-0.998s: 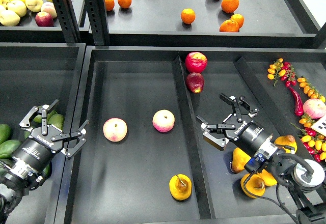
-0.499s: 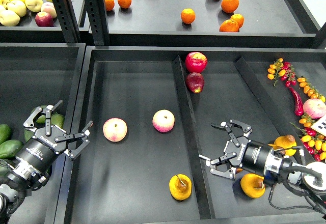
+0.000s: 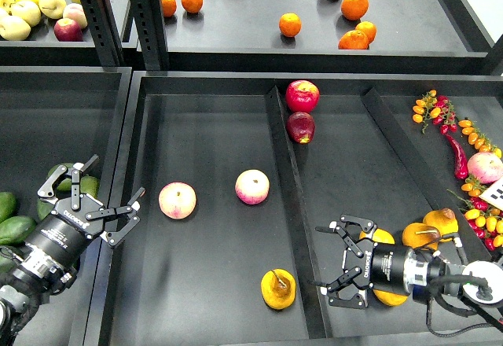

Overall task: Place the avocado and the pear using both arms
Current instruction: 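Move the right gripper toward the yellow pear in the middle compartment, then lower the right gripper around the yellow pear and close it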

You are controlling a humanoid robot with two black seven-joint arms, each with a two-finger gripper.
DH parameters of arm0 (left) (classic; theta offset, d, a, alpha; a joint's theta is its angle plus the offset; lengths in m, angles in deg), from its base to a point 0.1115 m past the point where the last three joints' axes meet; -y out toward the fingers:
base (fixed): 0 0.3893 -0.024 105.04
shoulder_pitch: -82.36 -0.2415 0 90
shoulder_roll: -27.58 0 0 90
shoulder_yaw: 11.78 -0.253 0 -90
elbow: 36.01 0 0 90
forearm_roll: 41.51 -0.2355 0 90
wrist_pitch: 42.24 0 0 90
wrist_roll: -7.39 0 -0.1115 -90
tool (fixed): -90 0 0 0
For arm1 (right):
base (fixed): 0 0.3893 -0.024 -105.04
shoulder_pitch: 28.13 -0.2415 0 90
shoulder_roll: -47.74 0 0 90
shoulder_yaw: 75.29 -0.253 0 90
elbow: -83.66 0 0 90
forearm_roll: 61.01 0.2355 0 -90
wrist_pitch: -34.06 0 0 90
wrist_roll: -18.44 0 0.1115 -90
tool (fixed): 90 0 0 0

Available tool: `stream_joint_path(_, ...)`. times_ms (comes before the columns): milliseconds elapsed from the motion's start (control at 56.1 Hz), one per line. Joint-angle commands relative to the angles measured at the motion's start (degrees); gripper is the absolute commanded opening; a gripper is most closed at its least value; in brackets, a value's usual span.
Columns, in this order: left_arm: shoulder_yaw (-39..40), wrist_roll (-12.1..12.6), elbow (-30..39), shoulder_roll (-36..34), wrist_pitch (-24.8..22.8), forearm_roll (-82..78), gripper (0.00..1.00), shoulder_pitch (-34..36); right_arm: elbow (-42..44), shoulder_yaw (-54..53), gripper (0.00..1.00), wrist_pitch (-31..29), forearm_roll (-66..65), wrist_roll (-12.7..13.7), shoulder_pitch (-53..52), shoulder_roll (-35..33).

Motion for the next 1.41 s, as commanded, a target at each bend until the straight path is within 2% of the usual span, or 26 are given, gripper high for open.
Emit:
stream_joint_path(0,0.2,0.0,-0.1,0.0,0.0,0.0,0.99,0.0,1.3,2.5,1.00,0.1,-0.5,0.0,-0.2,1.1)
stream_joint_path(517,0.2,0.0,0.4,0.0,0.0,0.0,0.99,-0.1,8.3,7.4,1.00,0.2,-2.7,0.0,-0.2,7.7)
stream_joint_path(1105,-0.1,0.0,2.4,0.0,0.0,0.1,0.99,-2.3,15.3,7.8,1.00,0.8,-6.6,0.0,-0.4,14.9)
stream_joint_path(1391,-0.2,0.0,3.1,0.0,0.0,0.2,0.99,-2.3,18.3,7.4,0.96,1.4,-6.7,0.0,-0.7,17.5)
